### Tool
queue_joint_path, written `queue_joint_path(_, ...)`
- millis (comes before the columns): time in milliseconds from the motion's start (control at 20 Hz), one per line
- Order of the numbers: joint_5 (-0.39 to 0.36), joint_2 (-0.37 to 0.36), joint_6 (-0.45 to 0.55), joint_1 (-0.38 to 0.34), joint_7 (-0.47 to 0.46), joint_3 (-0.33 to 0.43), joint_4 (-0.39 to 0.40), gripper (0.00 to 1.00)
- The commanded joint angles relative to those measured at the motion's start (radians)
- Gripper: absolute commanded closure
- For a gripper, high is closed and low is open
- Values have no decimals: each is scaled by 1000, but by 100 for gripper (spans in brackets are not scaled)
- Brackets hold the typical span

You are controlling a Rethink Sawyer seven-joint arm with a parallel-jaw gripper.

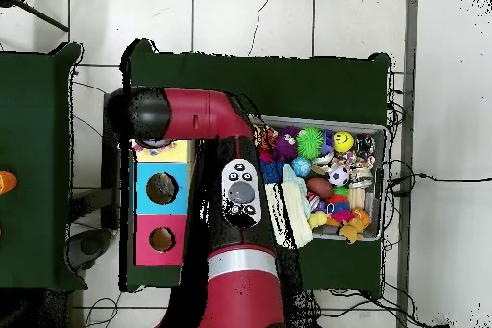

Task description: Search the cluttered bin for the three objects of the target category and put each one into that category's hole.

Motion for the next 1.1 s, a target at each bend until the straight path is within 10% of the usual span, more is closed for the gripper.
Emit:
queue_joint_path(50, -31, 91, -82, -24, 53, 80, 102, 100)
queue_joint_path(1100, -35, -1, -144, 76, 141, 36, 269, 100)
